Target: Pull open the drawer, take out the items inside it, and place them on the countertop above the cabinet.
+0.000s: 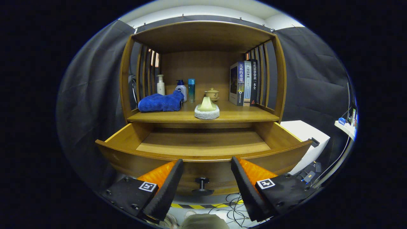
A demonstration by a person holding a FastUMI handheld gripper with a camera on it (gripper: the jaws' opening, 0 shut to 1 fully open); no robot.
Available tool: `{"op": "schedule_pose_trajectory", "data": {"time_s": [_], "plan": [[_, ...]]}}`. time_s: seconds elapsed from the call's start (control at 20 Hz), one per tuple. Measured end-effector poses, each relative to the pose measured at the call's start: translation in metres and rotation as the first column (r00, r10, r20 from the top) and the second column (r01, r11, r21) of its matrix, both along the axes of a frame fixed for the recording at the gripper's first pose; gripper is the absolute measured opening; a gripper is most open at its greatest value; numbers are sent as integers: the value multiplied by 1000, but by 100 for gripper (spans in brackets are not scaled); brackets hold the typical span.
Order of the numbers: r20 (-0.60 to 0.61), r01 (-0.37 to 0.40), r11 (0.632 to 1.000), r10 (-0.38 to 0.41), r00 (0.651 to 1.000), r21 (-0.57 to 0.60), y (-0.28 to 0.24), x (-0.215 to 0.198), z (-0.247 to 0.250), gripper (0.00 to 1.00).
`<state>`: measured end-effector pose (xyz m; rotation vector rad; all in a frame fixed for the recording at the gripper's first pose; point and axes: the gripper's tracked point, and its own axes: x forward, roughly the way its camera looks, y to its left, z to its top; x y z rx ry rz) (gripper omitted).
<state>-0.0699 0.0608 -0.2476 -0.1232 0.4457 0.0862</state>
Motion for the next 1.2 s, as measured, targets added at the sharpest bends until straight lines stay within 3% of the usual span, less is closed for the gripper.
{"op": "schedule_pose_trajectory", "data": {"time_s": [1.2], "plan": [[2, -8, 1000, 8, 1000, 15, 10, 102, -9, 98]]}}
